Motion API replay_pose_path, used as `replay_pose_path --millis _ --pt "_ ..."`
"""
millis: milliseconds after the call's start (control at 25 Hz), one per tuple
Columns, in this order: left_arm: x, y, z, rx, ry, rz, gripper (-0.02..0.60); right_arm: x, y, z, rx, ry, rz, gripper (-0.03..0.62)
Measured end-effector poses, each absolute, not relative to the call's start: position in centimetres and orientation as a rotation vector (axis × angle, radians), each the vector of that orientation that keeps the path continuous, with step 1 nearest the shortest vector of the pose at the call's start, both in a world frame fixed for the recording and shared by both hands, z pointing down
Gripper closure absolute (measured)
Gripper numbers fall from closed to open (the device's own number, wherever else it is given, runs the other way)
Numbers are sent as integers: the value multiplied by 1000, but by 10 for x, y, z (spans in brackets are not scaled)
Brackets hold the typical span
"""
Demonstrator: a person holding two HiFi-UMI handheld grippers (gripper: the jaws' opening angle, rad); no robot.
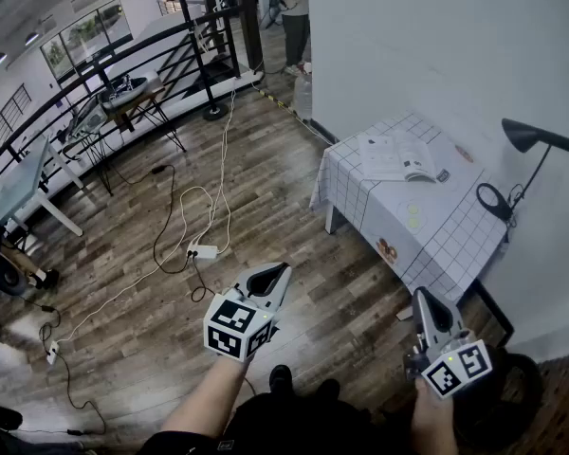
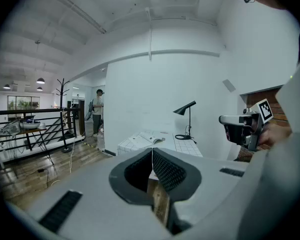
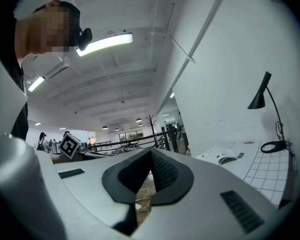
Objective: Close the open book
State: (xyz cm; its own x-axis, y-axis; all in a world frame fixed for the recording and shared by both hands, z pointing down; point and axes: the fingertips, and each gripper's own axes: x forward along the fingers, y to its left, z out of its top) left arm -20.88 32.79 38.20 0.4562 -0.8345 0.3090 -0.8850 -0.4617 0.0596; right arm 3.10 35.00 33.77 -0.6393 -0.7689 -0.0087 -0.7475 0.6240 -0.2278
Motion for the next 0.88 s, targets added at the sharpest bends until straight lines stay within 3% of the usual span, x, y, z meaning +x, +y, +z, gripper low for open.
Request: replay_pose_path --millis 360,880 --pt "-205 327 386 2466 -1507 366 569 78 343 341 -1387 2686 -298 591" --pt "-120 307 377 2530 -1548 405 569 127 326 334 -1571 2668 -145 591"
